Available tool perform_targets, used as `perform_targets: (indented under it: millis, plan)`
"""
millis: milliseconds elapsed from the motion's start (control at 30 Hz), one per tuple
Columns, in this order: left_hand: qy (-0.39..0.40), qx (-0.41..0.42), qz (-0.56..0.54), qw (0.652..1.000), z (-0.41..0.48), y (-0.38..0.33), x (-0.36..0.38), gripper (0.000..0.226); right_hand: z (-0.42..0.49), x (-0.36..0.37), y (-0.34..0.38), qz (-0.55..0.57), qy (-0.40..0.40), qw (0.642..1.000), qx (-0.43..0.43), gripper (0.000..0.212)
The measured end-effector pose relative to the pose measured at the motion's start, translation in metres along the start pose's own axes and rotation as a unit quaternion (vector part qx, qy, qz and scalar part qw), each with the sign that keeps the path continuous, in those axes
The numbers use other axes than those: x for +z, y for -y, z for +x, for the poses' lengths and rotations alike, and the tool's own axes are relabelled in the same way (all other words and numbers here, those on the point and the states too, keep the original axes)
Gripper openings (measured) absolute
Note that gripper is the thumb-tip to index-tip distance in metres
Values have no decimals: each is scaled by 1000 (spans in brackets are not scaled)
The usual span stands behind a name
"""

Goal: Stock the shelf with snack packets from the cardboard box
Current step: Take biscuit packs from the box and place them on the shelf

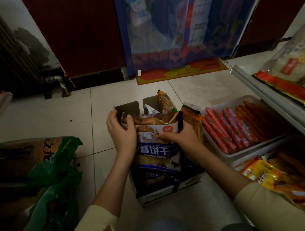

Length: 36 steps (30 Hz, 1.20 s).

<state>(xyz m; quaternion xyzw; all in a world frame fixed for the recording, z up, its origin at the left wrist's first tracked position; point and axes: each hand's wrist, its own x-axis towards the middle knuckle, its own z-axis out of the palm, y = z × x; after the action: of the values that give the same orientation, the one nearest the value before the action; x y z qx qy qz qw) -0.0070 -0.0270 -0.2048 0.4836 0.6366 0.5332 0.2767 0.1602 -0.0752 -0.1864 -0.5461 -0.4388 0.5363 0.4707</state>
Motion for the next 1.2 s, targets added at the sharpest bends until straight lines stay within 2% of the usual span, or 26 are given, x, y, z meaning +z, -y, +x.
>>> perform_targets:
  millis: [133, 233, 400, 567, 700, 833, 967, 1067, 1133, 1200]
  plan:
    - [26, 14, 8, 1000, -6, -10, 3, 58, -1, -2, 14, 7, -32, 999, -8, 32]
    - [42, 12, 8, 999, -9, -18, 6, 62, -4, -6, 25, 12, -58, 998, -11, 39]
    - [123, 33, 33, 991, -19, -28, 20, 68, -21, -18, 60, 24, -106, 993, -39, 42]
    - [214, 24, -56, 975, -29, -68, 37, 39, -58, -54, 106, 31, -123, 990, -60, 35]
    - [276, 73, -103, 953, -54, -117, 74, 30, -102, -98, 142, 61, -177, 980, -72, 23]
    - [332, 98, -99, 933, -96, -165, 116, 27, -143, -138, 160, 101, -252, 960, -74, 27]
    - [362, 154, -78, 916, -137, -209, 139, 40, -186, -173, 173, 128, -305, 938, -102, 23]
    - [379, 199, -84, 900, -168, -243, 150, 51, -228, -201, 179, 117, -338, 927, -113, 34]
    - [394, 242, -97, 882, -190, -264, 153, 51, -257, -220, 180, 122, -368, 913, -126, 45]
    - [415, 276, -113, 859, -216, -280, 158, 47, -287, -238, 179, 128, -402, 896, -137, 48]
